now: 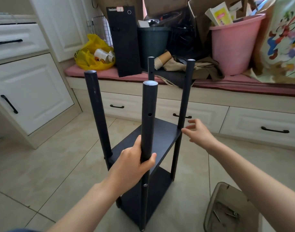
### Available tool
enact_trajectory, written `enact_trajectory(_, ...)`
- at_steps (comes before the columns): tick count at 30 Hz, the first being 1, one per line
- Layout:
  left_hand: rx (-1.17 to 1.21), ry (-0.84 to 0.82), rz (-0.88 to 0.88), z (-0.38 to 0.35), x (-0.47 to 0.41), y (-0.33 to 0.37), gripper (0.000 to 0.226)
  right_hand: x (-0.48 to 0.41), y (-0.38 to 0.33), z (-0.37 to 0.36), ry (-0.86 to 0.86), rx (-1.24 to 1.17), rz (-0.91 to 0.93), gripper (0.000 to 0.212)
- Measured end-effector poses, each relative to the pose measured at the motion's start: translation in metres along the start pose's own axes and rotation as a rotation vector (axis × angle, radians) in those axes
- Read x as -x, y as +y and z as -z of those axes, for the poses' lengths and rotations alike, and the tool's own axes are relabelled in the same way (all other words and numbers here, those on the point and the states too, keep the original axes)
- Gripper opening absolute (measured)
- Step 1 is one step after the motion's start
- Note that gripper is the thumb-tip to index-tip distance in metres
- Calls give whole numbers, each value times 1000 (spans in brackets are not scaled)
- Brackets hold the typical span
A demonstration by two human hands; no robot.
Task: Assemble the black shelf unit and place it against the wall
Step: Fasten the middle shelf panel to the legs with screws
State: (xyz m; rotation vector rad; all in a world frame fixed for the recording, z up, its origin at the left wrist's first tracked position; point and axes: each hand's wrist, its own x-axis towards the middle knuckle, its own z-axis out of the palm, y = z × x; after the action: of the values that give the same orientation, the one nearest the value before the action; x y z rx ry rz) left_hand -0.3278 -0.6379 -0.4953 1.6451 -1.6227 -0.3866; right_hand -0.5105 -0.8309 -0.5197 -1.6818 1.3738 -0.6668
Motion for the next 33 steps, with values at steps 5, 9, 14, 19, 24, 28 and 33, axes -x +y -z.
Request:
enact_trajectory(5, 21, 15, -37, 11, 3, 5, 30, -15, -16, 19, -49, -2, 27, 70)
enact_trajectory(9, 99, -23, 0, 22, 4, 7, 22, -22, -20, 32, -101, -56, -15, 49)
enact_trajectory(14, 73, -33, 38, 34, 0, 7, 29, -9, -8, 48, -88, -33, -31, 41)
enact_trajectory(19, 28, -21, 33, 36, -11, 9, 19, 4, 4, 61, -77, -67, -53, 45)
enact_trajectory(24, 4, 45, 64, 34, -27, 6, 23, 12, 6, 76, -37, -73, -62, 47)
enact_trajectory(28, 35, 90, 87, 29, -41, 5, 22, 23, 8, 91, -7, -50, -52, 43)
enact_trajectory(33, 80, 88, 124, 24, -64, 4, 13, 42, 15, 104, 46, -13, -29, 32)
